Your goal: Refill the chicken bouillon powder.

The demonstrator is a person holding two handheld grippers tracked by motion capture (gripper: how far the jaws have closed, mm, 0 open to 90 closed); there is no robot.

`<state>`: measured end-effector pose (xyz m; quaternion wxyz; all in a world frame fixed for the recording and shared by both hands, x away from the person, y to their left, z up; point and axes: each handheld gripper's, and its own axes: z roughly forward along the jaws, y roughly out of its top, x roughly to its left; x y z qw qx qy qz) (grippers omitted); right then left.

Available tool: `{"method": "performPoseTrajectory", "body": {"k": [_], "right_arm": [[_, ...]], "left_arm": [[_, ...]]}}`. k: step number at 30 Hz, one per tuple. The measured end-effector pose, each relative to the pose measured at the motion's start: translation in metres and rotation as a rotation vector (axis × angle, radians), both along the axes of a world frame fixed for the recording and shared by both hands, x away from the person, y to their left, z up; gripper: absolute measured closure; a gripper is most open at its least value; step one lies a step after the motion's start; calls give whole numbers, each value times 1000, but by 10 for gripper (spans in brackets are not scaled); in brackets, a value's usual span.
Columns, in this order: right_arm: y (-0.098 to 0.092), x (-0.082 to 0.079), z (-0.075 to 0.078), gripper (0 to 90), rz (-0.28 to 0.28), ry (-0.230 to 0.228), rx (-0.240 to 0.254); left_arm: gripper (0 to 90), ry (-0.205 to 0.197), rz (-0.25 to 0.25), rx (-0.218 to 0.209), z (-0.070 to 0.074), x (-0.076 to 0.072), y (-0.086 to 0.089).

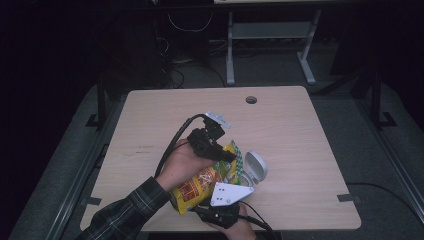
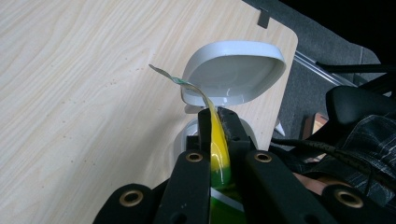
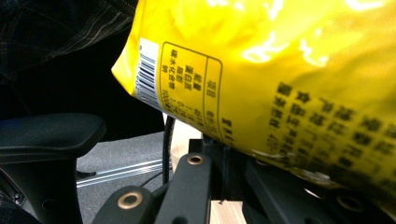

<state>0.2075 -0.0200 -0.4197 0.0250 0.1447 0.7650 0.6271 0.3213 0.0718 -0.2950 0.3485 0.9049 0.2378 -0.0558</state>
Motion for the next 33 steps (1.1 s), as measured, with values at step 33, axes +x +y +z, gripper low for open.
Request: {"method": "performPoseTrajectory", "body": {"k": [33], "right_arm": [[-1, 0, 0, 899, 2, 11, 10]], "left_arm": [[899, 3, 1, 12, 1, 0, -2]]}}
